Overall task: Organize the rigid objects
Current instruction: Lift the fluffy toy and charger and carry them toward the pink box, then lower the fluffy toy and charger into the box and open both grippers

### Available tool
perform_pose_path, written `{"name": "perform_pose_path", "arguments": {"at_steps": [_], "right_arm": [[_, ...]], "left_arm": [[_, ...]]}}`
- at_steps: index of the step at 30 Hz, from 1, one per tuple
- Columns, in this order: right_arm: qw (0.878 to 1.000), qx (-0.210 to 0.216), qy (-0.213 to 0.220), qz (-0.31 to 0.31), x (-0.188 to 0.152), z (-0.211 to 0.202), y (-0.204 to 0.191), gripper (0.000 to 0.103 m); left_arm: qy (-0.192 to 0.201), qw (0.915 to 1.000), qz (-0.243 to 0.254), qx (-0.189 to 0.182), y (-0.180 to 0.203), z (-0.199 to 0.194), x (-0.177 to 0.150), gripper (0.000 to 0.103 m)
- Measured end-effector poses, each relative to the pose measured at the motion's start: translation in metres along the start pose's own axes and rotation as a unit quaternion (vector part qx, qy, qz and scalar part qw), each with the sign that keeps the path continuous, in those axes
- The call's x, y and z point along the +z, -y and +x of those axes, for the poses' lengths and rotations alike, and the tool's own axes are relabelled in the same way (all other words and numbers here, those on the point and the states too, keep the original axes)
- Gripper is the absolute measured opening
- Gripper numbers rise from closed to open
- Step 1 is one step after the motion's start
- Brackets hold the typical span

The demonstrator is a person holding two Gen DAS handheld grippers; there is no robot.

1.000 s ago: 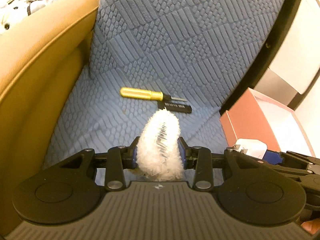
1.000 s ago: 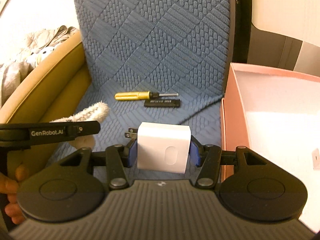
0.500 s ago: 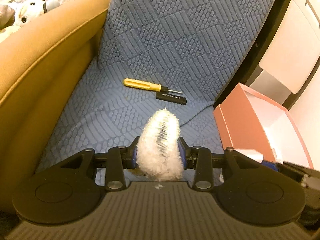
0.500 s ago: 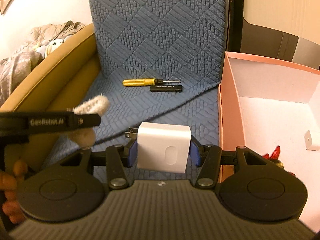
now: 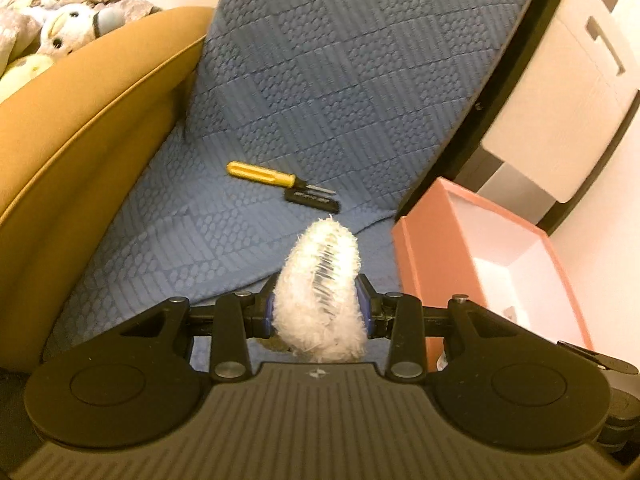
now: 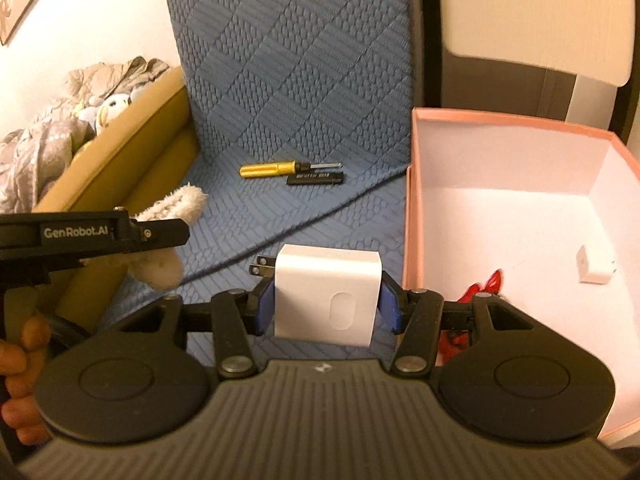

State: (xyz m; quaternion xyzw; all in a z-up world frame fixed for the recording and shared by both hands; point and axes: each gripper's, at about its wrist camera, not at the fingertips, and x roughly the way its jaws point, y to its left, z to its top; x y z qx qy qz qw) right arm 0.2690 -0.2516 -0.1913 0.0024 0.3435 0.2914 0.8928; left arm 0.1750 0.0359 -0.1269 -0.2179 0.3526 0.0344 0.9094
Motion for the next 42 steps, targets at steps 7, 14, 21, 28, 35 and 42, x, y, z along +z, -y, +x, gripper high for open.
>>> {"name": "perform_pose_path", "arguments": {"at_steps": [7, 14, 21, 28, 35, 42], "right_arm": [[1.000, 0.000, 0.021, 0.001, 0.025, -0.035, 0.020, 0.055], [0.999, 0.000, 0.037, 0.015, 0.048, -0.066, 0.047, 0.055], [0.998, -0.005, 0.060, 0.012, 0.068, -0.096, 0.073, 0.055], [0.997, -0.022, 0.074, 0.026, 0.074, -0.114, 0.112, 0.055], [0.996, -0.041, 0.062, 0.044, 0.054, -0.110, 0.159, 0.055], [0.995, -0.050, 0.013, 0.082, 0.022, -0.079, 0.205, 0.055]], "left_arm": [[0.008, 0.9997, 0.000, -0.021, 0.046, -0.018, 0.018, 0.042], [0.016, 0.9992, -0.002, -0.038, 0.092, -0.029, 0.024, 0.042], [0.035, 0.9976, 0.010, -0.060, 0.143, -0.039, 0.041, 0.042], [0.040, 0.9958, 0.028, -0.077, 0.196, -0.028, 0.050, 0.043], [-0.006, 0.9936, 0.025, -0.110, 0.238, 0.021, 0.031, 0.043], [-0.059, 0.9917, 0.062, -0.096, 0.269, 0.067, 0.001, 0.043]]}}
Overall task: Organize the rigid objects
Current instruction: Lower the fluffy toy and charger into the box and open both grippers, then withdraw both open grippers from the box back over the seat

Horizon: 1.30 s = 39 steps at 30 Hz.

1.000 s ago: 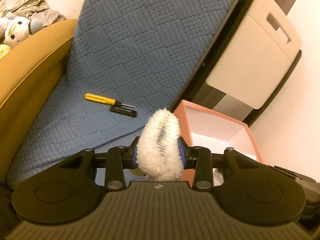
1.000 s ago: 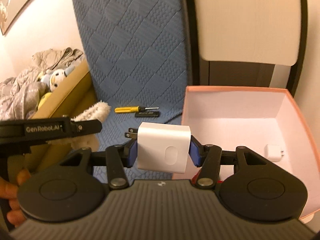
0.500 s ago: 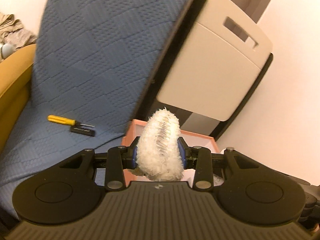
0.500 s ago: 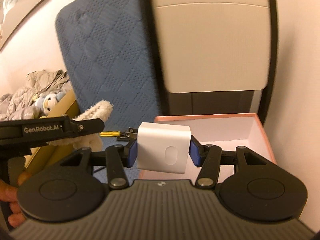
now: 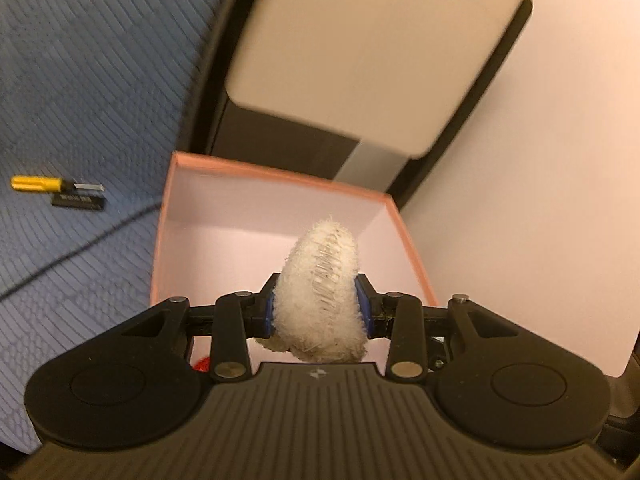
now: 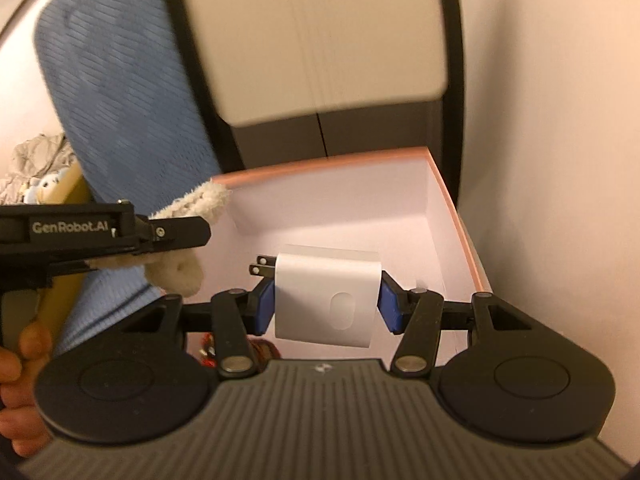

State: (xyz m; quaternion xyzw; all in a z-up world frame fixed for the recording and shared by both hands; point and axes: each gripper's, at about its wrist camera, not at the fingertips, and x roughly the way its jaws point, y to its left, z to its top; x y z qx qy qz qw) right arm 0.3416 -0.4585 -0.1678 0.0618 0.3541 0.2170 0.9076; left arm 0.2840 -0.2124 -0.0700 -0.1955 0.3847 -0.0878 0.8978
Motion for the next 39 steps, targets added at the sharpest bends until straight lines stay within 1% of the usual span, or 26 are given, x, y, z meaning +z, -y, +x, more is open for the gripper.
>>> {"name": "perform_pose_path", "arguments": {"at_steps": [4, 10, 15, 18, 19, 20, 23, 24, 26, 30, 35, 39], "right_arm": [[0.999, -0.004, -0.036, 0.017, -0.017, 0.024, 0.017, 0.055], [0.996, -0.013, -0.086, 0.024, -0.036, 0.052, 0.031, 0.055], [0.993, -0.019, -0.113, 0.034, -0.043, 0.066, 0.037, 0.056], [0.992, -0.023, -0.116, 0.044, -0.045, 0.066, 0.038, 0.056], [0.992, -0.025, -0.117, 0.047, -0.045, 0.066, 0.038, 0.057], [0.991, -0.025, -0.118, 0.050, -0.044, 0.068, 0.037, 0.058], [0.992, -0.023, -0.113, 0.059, -0.043, 0.061, 0.036, 0.058], [0.992, -0.023, -0.112, 0.059, -0.041, 0.059, 0.035, 0.058], [0.992, -0.024, -0.107, 0.056, -0.039, 0.051, 0.032, 0.058], [0.995, -0.022, -0.082, 0.043, -0.030, 0.030, 0.021, 0.058], [0.998, -0.010, -0.043, 0.034, -0.017, 0.005, 0.003, 0.058], [1.000, -0.008, -0.016, 0.017, -0.006, -0.013, -0.016, 0.058]], "left_arm": [[-0.036, 0.9992, 0.013, 0.004, 0.004, 0.030, -0.016, 0.043], [-0.078, 0.9965, 0.027, 0.010, 0.003, 0.058, -0.030, 0.043], [-0.092, 0.9952, 0.032, 0.011, -0.001, 0.067, -0.034, 0.043], [-0.096, 0.9943, 0.046, 0.010, -0.004, 0.070, -0.035, 0.044], [-0.096, 0.9942, 0.047, 0.011, -0.005, 0.068, -0.035, 0.044], [-0.096, 0.9941, 0.049, 0.009, -0.007, 0.066, -0.034, 0.047], [-0.082, 0.9948, 0.059, 0.011, -0.007, 0.055, -0.031, 0.059], [-0.076, 0.9948, 0.067, 0.012, -0.005, 0.051, -0.030, 0.061], [-0.065, 0.9950, 0.076, 0.008, -0.003, 0.040, -0.027, 0.061], [-0.037, 0.9955, 0.088, -0.002, -0.002, 0.016, -0.022, 0.061], [0.015, 0.9923, 0.122, 0.010, -0.002, -0.022, -0.015, 0.061], [0.049, 0.9922, 0.115, 0.003, -0.011, -0.053, -0.006, 0.061]]}}
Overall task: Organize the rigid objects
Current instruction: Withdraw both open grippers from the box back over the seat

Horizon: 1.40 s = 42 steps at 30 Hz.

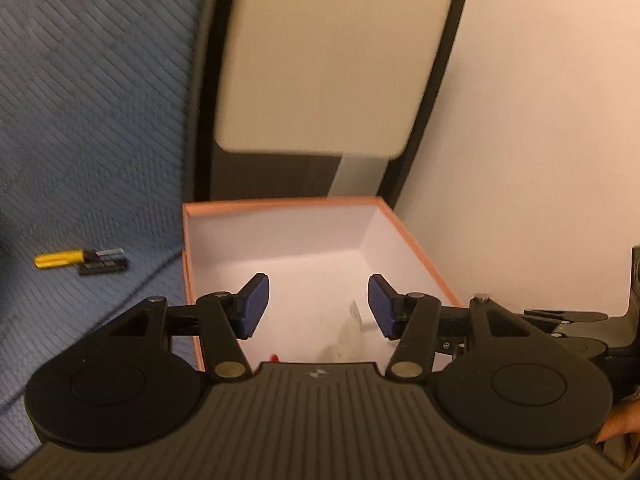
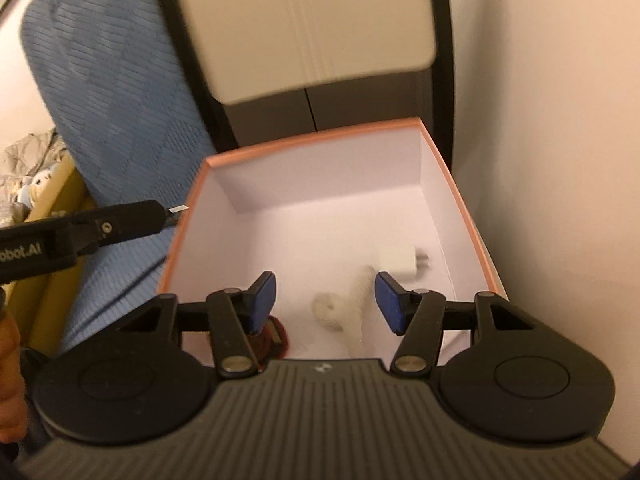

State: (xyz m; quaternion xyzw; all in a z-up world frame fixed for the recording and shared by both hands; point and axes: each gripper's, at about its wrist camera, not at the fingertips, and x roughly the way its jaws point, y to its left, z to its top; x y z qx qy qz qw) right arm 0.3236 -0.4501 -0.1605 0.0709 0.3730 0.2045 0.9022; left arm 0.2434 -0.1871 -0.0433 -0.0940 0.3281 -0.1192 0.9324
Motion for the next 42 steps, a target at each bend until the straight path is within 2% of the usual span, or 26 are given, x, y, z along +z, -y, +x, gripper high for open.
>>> {"name": "perform_pose_path", "arguments": {"at_steps": [7, 16, 29, 42], "right_arm": [[0.999, 0.010, 0.041, -0.017, 0.012, -0.027, -0.033, 0.058], [0.997, 0.025, 0.070, -0.033, 0.013, -0.043, -0.076, 0.058], [0.993, 0.048, 0.087, -0.068, -0.018, -0.041, -0.140, 0.058], [0.993, 0.066, 0.060, -0.084, -0.049, 0.018, -0.178, 0.058]], "left_arm": [[0.053, 0.9985, -0.011, 0.003, -0.019, -0.049, 0.009, 0.061], [0.107, 0.9941, -0.009, 0.010, -0.044, -0.111, 0.010, 0.061], [0.119, 0.9915, -0.035, 0.039, -0.102, -0.133, -0.022, 0.061], [0.096, 0.9905, -0.065, 0.073, -0.163, -0.114, -0.057, 0.061]]}}
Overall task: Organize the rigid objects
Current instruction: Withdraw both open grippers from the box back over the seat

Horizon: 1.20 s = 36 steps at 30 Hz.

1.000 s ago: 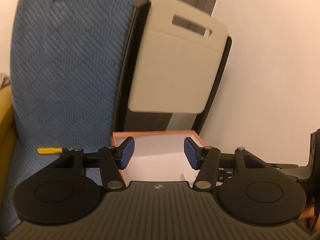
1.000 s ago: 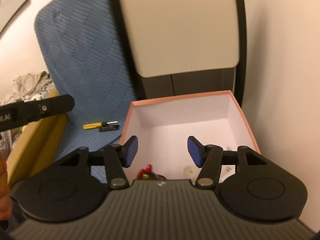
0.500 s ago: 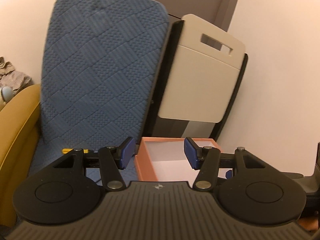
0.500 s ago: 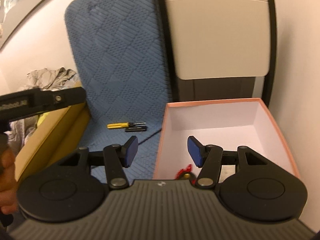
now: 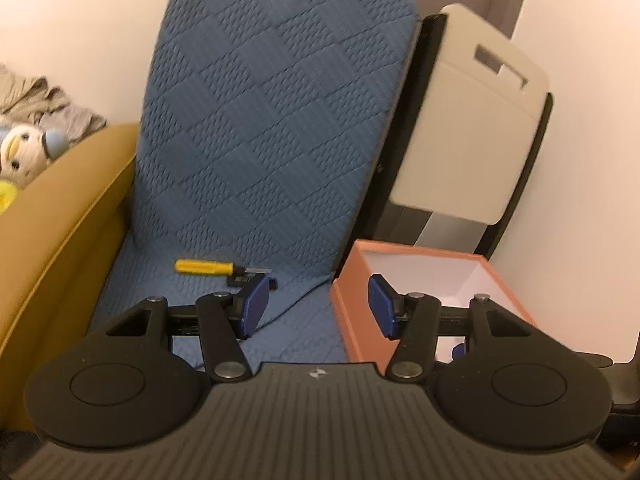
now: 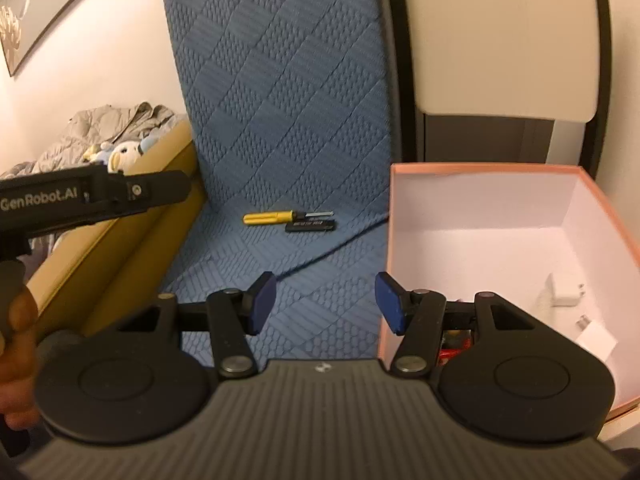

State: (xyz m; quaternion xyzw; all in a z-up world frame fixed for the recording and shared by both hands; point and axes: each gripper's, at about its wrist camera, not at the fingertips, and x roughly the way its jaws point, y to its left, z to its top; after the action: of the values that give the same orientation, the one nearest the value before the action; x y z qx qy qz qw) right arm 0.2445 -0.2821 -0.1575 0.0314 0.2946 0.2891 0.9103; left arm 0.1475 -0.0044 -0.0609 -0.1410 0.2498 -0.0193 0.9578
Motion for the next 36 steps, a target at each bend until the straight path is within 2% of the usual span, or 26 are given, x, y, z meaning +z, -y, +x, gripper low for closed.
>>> {"name": "perform_pose_path", "arguments": {"at_steps": [12, 19, 22, 27, 31, 36], "right_arm": [[1.000, 0.008, -0.021, -0.013, -0.033, 0.043, -0.021, 0.058], [0.999, 0.017, -0.021, -0.029, -0.048, 0.057, -0.033, 0.058], [0.999, 0.021, -0.020, -0.035, -0.049, 0.062, -0.035, 0.058], [0.999, 0.026, -0.012, -0.036, -0.042, 0.067, -0.031, 0.058], [0.999, 0.020, -0.012, -0.045, -0.037, 0.077, -0.028, 0.058], [0.999, 0.037, -0.023, -0.026, -0.028, 0.089, -0.026, 0.058]], "left_arm": [[-0.030, 0.9995, 0.000, 0.013, -0.037, 0.026, -0.037, 0.061], [-0.040, 0.9980, -0.003, 0.049, -0.058, 0.029, -0.049, 0.061], [-0.044, 0.9980, -0.010, 0.045, -0.062, 0.034, -0.054, 0.061], [-0.060, 0.9970, 0.006, 0.049, -0.061, 0.052, -0.060, 0.061], [-0.062, 0.9968, 0.004, 0.050, -0.067, 0.067, -0.056, 0.061], [-0.074, 0.9962, 0.001, 0.045, -0.075, 0.091, -0.047, 0.061]]}}
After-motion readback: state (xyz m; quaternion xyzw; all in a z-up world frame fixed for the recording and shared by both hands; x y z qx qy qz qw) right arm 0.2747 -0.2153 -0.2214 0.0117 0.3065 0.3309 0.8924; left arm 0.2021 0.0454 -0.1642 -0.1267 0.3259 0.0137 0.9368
